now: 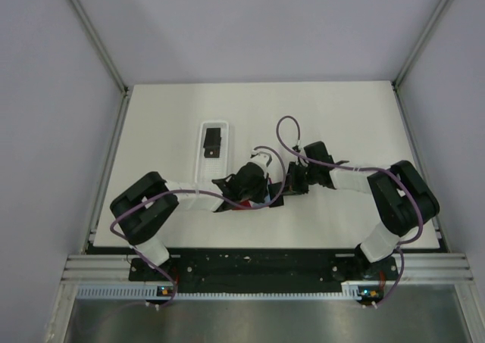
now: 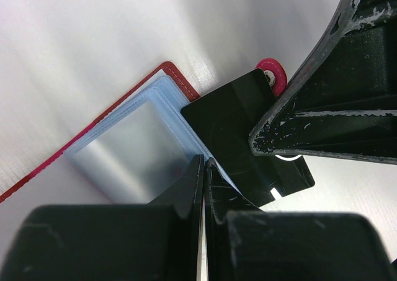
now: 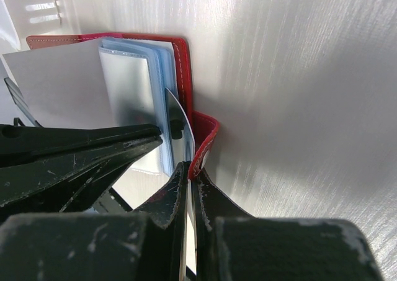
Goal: Put the credit cards into the card holder
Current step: Turn over the card slot in the card holder.
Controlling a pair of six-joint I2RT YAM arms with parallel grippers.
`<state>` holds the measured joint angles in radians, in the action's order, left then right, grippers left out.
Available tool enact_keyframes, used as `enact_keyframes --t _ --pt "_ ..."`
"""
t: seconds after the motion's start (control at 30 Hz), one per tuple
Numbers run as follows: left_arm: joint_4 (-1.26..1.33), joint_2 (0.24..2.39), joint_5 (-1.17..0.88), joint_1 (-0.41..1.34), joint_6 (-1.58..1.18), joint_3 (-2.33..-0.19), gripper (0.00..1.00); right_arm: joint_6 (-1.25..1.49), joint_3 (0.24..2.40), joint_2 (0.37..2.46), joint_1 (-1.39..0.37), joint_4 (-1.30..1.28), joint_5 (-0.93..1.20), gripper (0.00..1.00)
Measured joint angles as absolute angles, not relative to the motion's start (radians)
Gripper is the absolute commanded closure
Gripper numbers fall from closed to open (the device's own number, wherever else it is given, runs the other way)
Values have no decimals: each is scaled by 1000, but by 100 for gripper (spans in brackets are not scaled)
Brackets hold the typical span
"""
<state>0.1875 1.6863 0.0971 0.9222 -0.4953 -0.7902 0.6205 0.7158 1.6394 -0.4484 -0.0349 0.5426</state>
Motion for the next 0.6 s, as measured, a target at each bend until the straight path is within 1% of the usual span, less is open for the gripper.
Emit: enact_keyframes --t 0.33,0.6 --pt "228 1682 97 918 -507 -763 100 620 716 1639 -448 -34 543 100" --pt "250 1633 106 910 -540 -699 100 620 716 1644 -448 -32 545 100"
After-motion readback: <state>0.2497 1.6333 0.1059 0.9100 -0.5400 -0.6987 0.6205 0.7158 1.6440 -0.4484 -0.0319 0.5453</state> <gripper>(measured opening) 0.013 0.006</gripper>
